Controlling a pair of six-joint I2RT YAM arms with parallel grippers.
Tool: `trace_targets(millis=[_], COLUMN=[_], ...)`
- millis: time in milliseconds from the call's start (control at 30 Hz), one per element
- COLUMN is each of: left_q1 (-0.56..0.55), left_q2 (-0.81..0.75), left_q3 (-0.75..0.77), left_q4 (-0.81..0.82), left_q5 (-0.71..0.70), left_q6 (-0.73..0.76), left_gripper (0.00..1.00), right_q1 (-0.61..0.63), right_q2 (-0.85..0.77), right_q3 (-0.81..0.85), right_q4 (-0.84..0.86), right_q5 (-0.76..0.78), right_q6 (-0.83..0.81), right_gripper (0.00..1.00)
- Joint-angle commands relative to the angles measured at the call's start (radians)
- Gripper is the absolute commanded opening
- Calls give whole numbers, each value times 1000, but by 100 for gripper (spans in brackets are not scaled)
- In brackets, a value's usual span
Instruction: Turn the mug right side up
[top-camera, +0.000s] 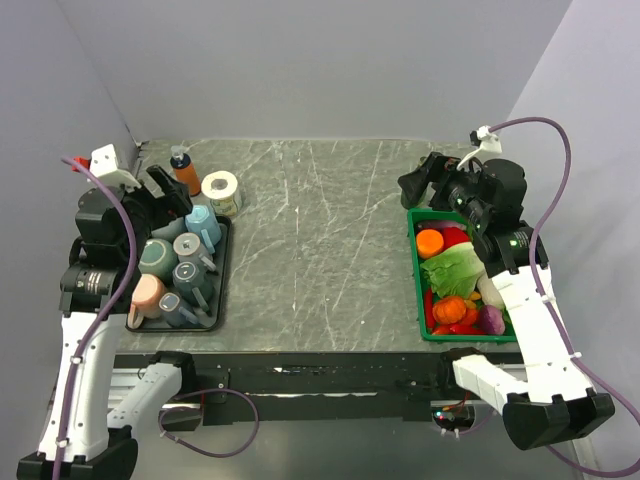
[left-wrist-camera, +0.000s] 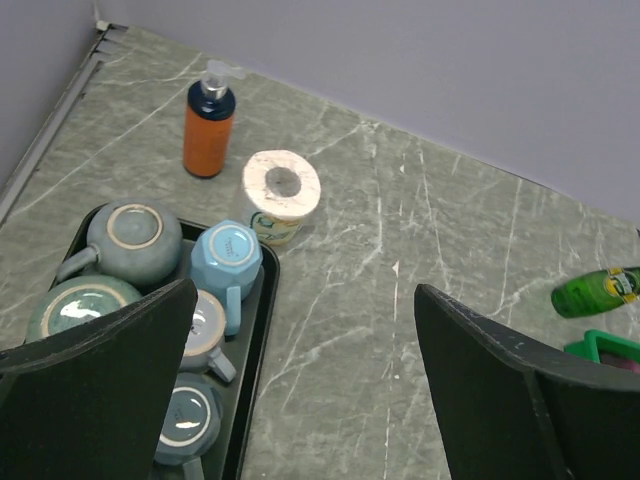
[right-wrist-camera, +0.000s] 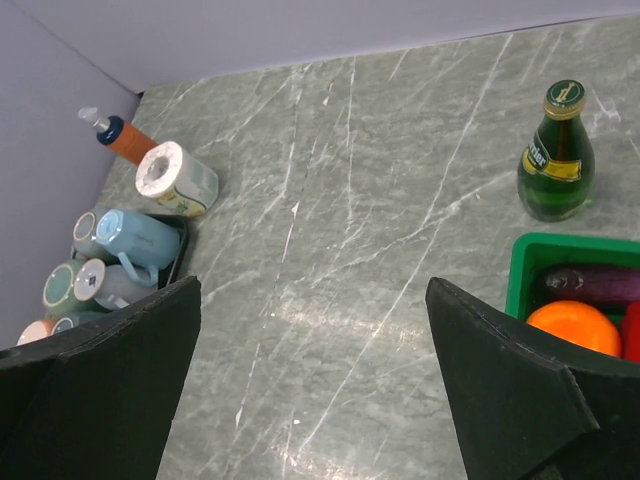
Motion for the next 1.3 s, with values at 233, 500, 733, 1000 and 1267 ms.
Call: trace_targets(millis=[233, 500, 733, 1000, 1267], left_q1=[4, 4, 4, 2, -14], left_q2=[-56, -70, -20, -76, -112], left_q3=[4, -32, -121, -288, -402], left_q4=[-53, -208, -307, -268, -241], left_q5=[-77, 28, 184, 272, 185], left_q6=[-42, -24, -7, -150, -291], left_gripper=[96, 96, 96, 96, 99], right_q1=[0, 124, 305, 424, 437], right_q2=[38, 41, 55, 101, 112], right_q3=[52, -25, -95, -120, -152], right_q4=[-80, -43, 49, 103, 123], right_q5=[17, 12, 50, 44, 40], right_q6=[9, 18, 68, 111, 124], right_gripper=[100, 100, 100, 99, 98])
